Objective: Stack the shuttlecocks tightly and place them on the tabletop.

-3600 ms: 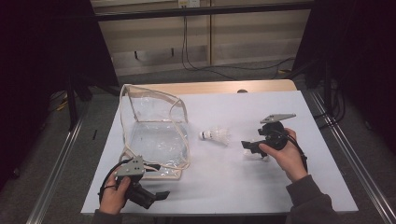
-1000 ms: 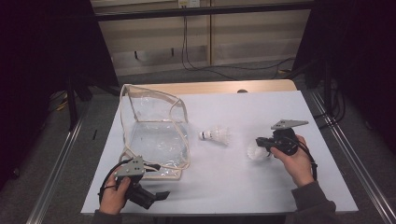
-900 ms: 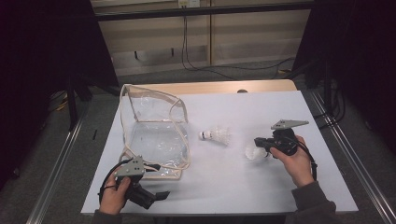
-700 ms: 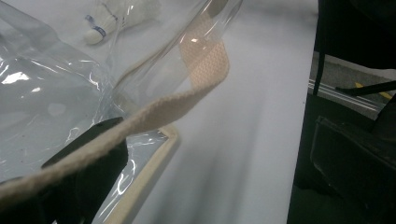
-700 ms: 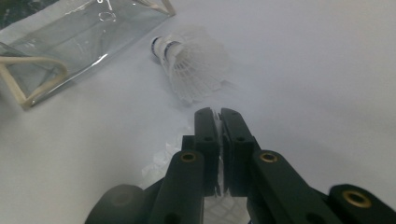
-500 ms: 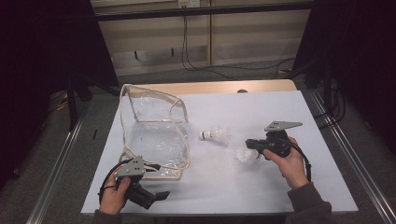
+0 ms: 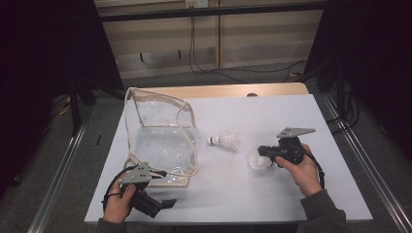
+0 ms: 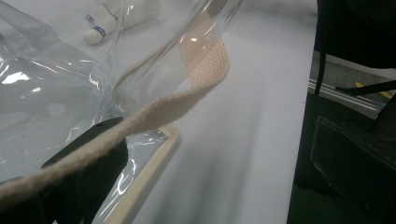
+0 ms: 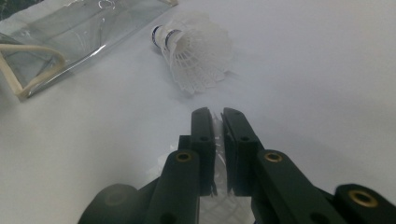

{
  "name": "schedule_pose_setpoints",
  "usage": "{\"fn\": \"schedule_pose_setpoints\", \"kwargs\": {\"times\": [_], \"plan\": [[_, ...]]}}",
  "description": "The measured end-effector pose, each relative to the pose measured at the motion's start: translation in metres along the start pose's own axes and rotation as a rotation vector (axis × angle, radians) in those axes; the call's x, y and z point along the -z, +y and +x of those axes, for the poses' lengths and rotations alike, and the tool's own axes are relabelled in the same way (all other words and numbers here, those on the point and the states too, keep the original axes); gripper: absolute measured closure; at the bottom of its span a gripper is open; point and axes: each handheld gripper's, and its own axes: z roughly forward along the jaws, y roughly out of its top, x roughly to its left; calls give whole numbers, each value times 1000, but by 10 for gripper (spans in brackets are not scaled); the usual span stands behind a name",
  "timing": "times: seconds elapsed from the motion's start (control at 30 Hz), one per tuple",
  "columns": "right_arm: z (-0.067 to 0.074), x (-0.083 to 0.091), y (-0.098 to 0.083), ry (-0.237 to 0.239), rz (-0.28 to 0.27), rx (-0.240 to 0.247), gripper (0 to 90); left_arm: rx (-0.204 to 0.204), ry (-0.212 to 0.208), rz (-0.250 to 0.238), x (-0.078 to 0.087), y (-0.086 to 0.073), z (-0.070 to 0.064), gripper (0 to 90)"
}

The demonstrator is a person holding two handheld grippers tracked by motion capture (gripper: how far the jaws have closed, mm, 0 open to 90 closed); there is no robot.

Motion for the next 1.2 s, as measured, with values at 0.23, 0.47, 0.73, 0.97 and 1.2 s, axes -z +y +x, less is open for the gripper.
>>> {"fn": "schedule_pose_setpoints", "kwargs": {"times": [0.23, 0.47, 0.73, 0.97, 1.2], "plan": [[-4, 7, -1, -25, -15, -2, 807, 0, 1, 1, 0, 0, 0, 40], [-12, 18, -5, -56, -36, -16, 784, 0, -1, 2, 0, 0, 0, 40], [-20, 31, -10, -85, -63, -20, 758, 5, 1, 1, 0, 1, 0, 40], [-22, 37, -13, -111, -60, -10, 749, 4, 1, 1, 0, 1, 0, 39], [-25, 42, -16, -144, -60, -16, 711, 2, 2, 3, 0, 1, 0, 40]]}}
